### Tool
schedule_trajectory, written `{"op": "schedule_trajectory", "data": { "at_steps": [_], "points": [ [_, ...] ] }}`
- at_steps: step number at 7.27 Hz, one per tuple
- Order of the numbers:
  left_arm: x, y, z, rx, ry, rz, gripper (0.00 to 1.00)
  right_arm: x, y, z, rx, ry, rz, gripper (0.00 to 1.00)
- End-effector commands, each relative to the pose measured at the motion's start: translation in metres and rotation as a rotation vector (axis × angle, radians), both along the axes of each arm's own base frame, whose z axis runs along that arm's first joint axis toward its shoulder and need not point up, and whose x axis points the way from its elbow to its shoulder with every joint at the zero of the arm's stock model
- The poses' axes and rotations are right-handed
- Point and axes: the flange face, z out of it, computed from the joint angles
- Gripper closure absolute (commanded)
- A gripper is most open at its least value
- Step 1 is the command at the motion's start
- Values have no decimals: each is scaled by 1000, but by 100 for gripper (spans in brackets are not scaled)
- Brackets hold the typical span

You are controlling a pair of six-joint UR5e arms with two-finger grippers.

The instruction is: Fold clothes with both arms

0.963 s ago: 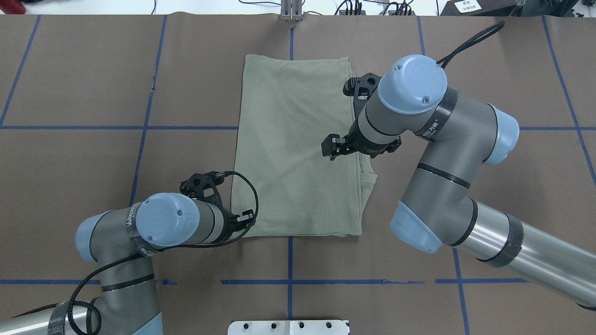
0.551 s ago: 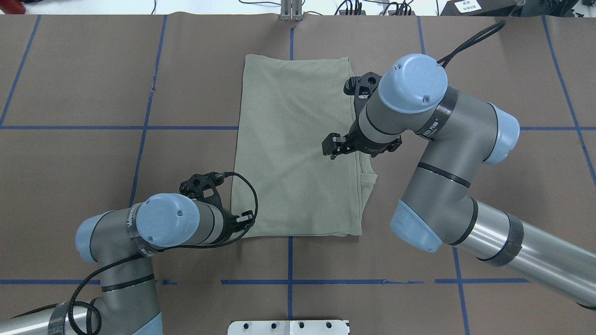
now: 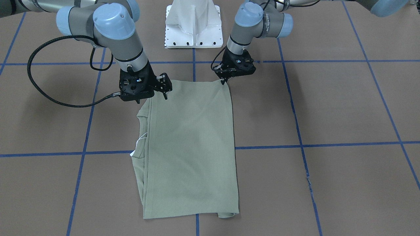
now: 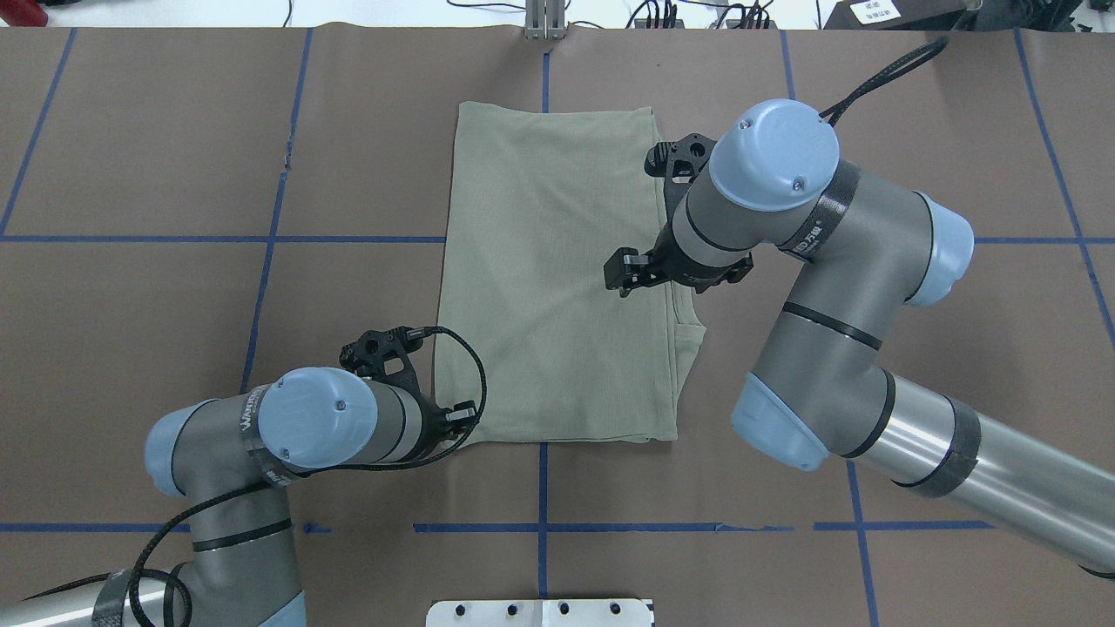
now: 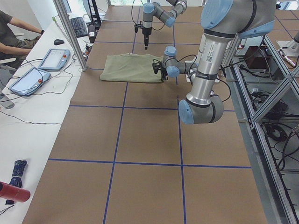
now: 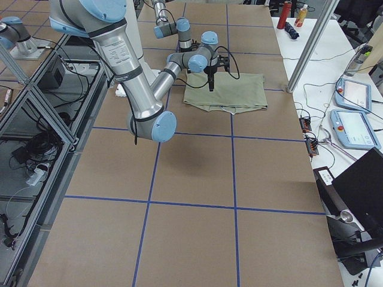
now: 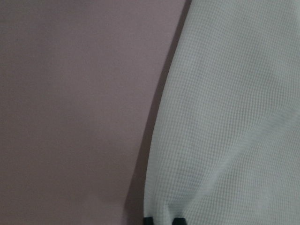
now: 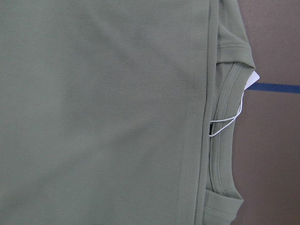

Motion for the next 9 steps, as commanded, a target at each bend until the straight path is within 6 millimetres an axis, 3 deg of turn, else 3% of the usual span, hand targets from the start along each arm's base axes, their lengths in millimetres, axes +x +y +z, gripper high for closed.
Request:
{"op": "schedule_trajectory", "data": {
  "at_steps": [1,3,4,6,7,9],
  "points": [
    [-2,5,-8,5,16,5,100,1,0,1,-2,0,1,0],
    [-11,7,-20,12,45,8,100,4,3,-1,-1,-7,2,0],
    [-21,11,-31,15,57,9,100,1,14,1,-18,-13,-3,0],
    [-28,15,-38,7,42,18,100,-21,60,-7,-142,-41,82,0],
    [-28,15,-39,7,43,19,100,-47,91,1,-249,-26,167,0],
    [-26,15,-37,8,39,22,100,-67,132,34,-406,20,303,0]
  ]
}}
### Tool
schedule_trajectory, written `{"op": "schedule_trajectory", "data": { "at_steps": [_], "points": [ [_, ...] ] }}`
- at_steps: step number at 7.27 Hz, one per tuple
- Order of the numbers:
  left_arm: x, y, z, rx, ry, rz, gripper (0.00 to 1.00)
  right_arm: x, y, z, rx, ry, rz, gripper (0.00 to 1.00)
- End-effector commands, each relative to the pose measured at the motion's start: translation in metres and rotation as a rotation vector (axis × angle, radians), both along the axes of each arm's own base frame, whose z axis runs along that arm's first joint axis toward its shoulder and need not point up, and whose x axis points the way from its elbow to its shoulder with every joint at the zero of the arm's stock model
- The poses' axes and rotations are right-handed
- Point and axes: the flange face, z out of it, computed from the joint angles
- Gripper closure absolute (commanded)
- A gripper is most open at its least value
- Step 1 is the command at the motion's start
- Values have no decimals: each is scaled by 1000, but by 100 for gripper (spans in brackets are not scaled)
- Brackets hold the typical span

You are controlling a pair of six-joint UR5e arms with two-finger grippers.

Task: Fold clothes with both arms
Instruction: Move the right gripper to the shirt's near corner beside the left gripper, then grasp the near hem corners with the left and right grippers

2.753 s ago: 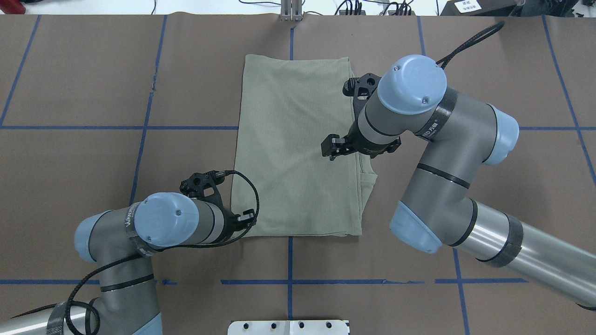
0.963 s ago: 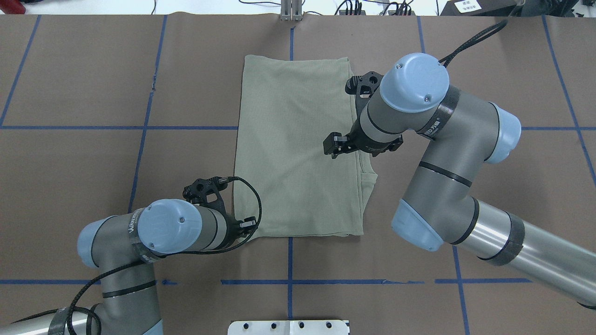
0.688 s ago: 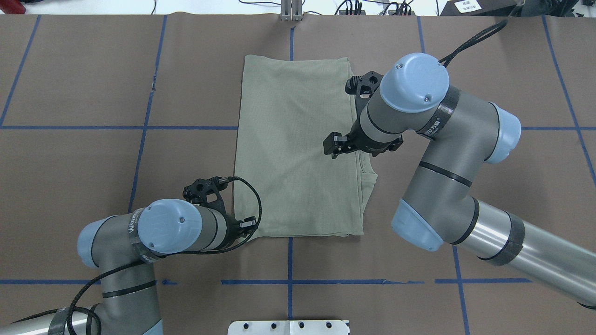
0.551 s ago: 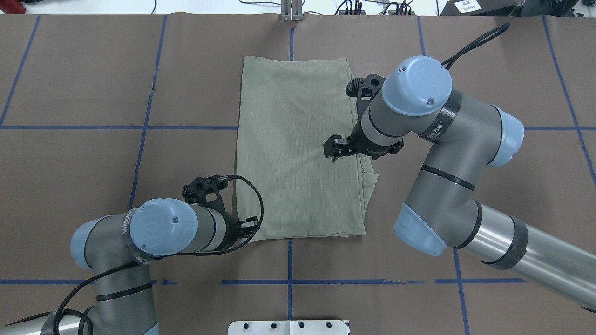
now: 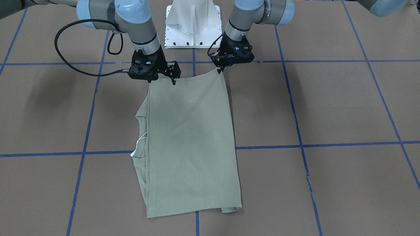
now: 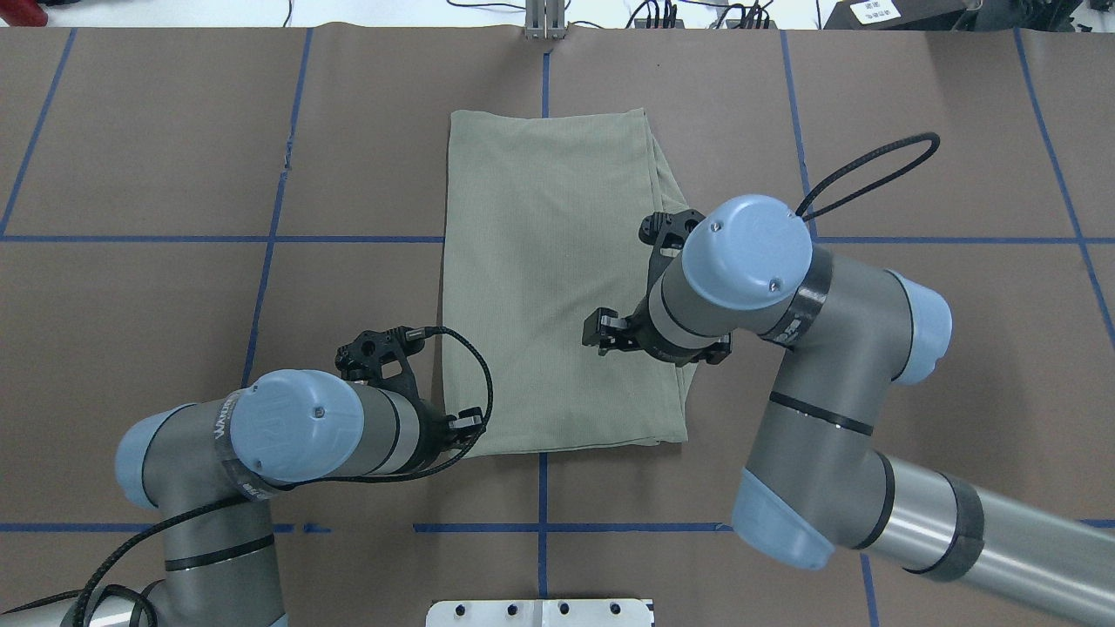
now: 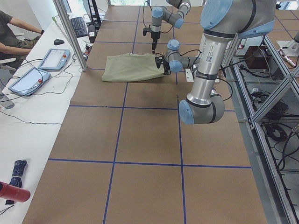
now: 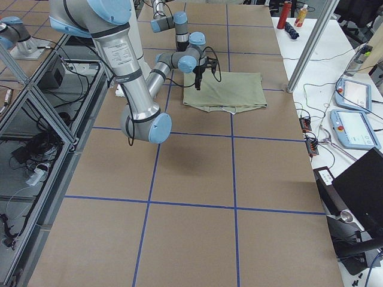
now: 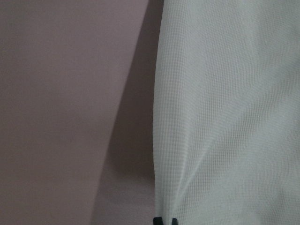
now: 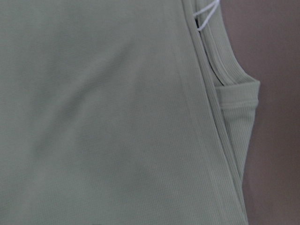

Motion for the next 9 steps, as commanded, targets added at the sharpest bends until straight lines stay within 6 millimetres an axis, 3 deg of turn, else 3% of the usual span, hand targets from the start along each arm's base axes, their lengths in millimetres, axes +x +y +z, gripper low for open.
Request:
{"op": "schedule_trajectory", "data": {
  "at_steps": [1,4,9],
  "points": [
    [1,0,0,1,0,2,100,-26,45,24,-157,38,146,0],
    [2,0,0,2,0,4,100,-40,60,39,-183,69,140,0],
    [2,0,1,4,0,4,100,-53,51,51,-177,101,142,0]
  ]
}}
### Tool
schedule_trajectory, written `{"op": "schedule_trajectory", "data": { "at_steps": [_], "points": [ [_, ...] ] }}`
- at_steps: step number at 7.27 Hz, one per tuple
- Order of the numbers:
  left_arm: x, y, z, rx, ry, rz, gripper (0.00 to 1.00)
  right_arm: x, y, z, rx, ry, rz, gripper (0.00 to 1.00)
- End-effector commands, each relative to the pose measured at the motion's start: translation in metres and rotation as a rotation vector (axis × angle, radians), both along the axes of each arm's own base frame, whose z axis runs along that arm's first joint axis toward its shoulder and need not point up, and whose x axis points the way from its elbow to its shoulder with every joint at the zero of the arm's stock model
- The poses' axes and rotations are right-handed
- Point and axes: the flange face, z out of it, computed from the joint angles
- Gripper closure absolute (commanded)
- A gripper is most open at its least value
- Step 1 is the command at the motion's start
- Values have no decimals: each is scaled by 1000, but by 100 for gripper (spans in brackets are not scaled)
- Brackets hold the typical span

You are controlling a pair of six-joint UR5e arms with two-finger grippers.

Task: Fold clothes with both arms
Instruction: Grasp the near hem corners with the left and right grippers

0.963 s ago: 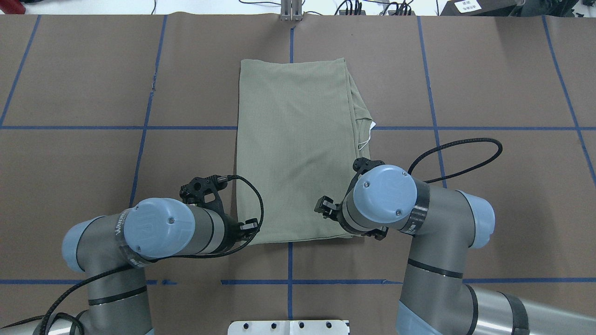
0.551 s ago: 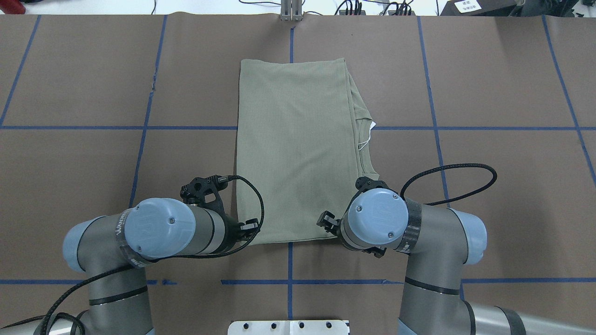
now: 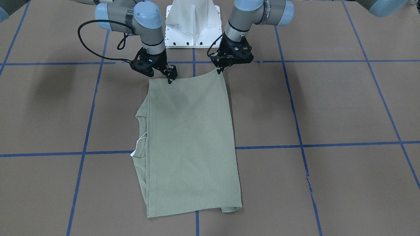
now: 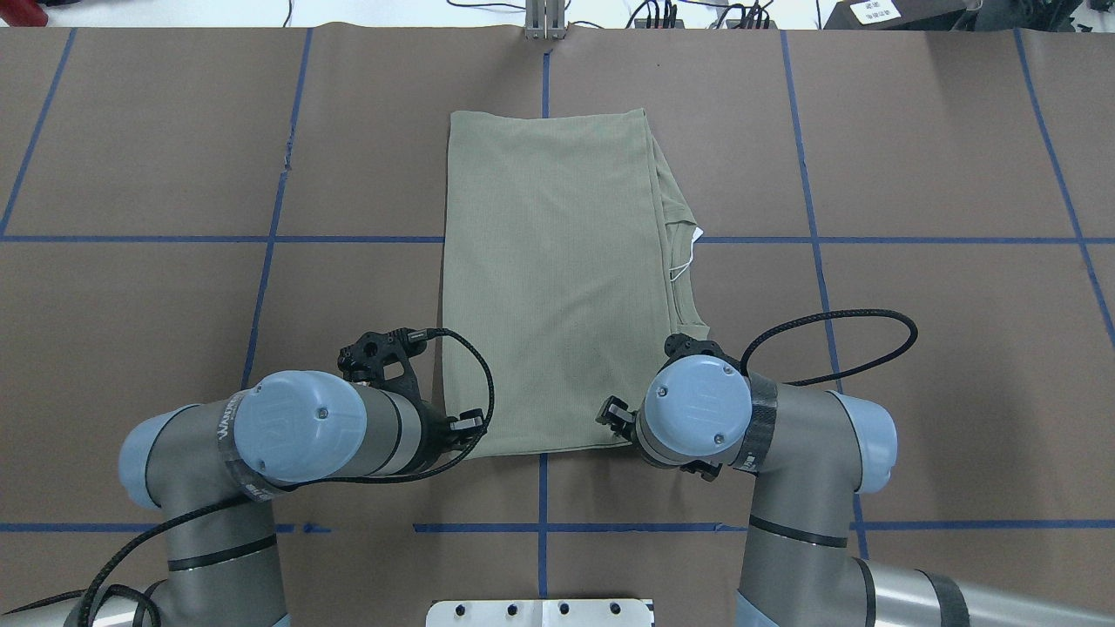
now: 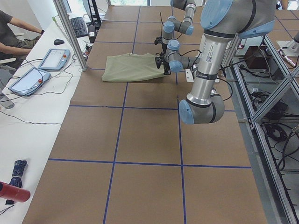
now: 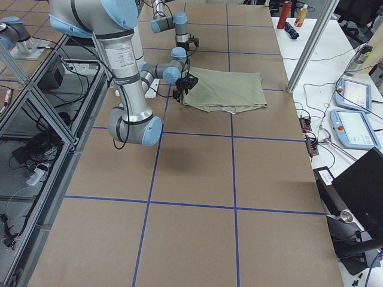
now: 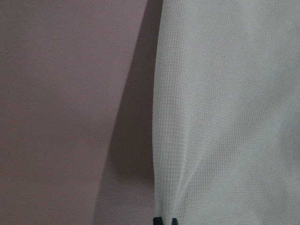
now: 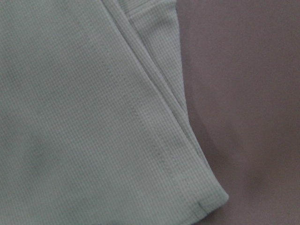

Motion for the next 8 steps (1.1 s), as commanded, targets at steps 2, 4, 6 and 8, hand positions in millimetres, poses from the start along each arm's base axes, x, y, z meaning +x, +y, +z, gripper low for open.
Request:
{"op": "schedule_trajectory", "data": {
  "at_steps": [2,4,6,8],
  "points": [
    [0,0,1,0,-1,0,100,-6,-3,-3,5,1,1,0],
    [0,0,1,-1,-3,0,100,-8,-3,-9,10,-9,1,0],
    [0,0,1,0,-1,0,100,-13,-6,-7,13,-30,6,0],
    [1,0,2,-1,-4,0,100,-19,-13,0,18,-57,11,0]
  ]
}}
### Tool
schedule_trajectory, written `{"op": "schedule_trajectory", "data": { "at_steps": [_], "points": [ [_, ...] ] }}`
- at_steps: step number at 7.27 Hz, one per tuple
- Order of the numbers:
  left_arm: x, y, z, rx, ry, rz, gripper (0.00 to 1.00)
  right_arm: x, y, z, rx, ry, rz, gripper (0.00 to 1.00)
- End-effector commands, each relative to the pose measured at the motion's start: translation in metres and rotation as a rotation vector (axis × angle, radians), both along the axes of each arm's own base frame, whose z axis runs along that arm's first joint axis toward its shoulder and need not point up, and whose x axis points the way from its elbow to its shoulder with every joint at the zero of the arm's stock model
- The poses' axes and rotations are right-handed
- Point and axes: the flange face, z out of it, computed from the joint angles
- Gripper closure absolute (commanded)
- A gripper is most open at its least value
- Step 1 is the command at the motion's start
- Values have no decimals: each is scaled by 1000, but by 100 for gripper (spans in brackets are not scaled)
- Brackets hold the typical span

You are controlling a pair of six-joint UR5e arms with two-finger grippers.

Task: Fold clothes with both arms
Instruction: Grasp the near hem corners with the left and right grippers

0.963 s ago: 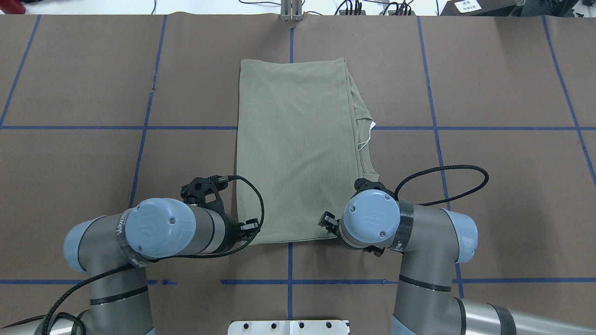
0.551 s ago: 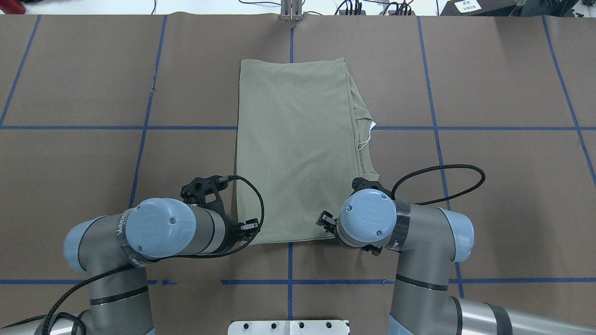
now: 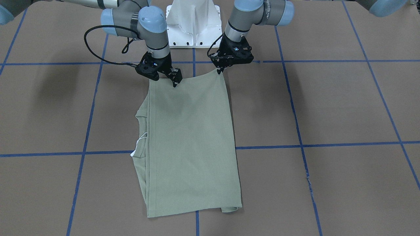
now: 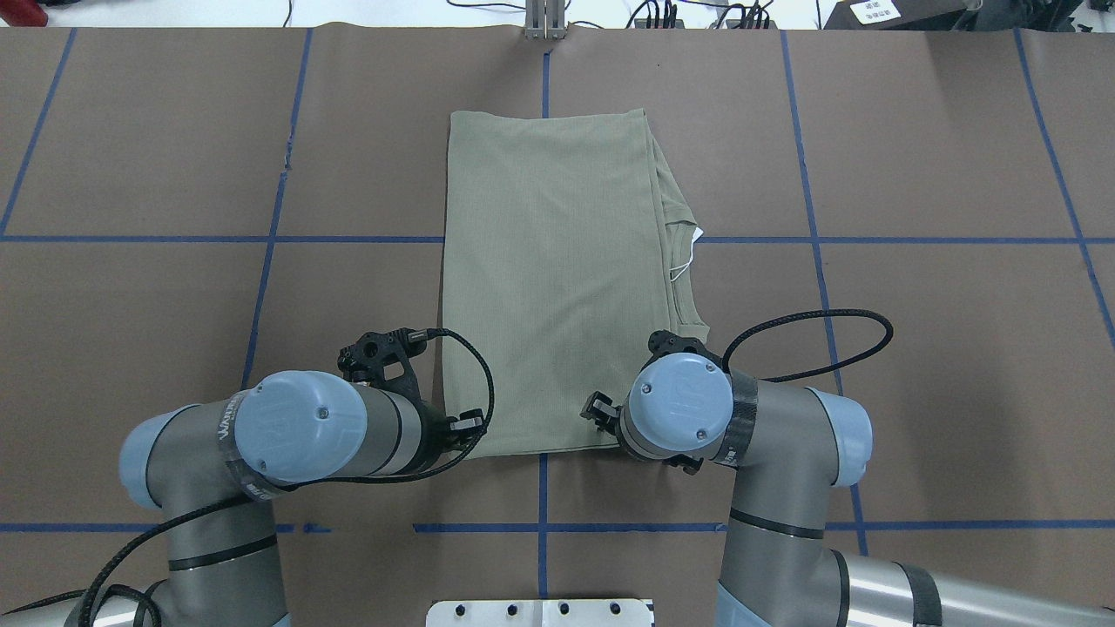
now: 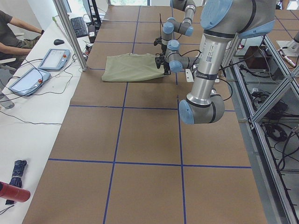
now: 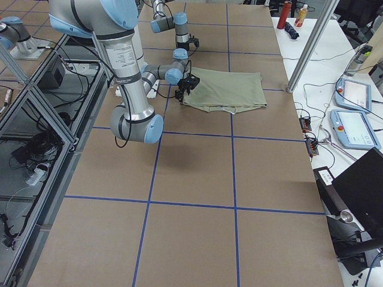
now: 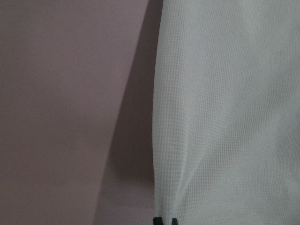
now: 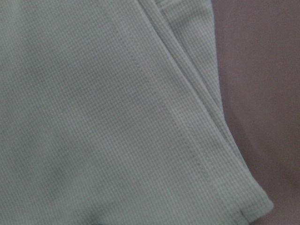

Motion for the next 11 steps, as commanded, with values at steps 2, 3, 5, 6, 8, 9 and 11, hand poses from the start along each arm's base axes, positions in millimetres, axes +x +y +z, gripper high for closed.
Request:
{"op": "schedule_trajectory", "data": {
  "at_steps": [2,3,5,6,8,9,11],
  "points": [
    [0,0,0,0,-1,0,100,10,-8,-10,3,-36,12,0],
    [1,0,2,-1,-3,0,100,12,-7,-8,-4,-15,10,0],
    [1,0,1,-1,-2,0,100,12,-7,0,-11,4,12,0],
    [1,0,1,-2,-2,-1,100,11,-6,2,-12,7,11,0],
    [1,0,2,-1,-4,0,100,9,-4,4,-10,13,7,1],
    [1,0,2,-2,-5,0,100,6,1,6,-8,17,1,13],
    [1,0,1,-1,-2,0,100,7,-1,5,-8,15,1,71]
  ]
}}
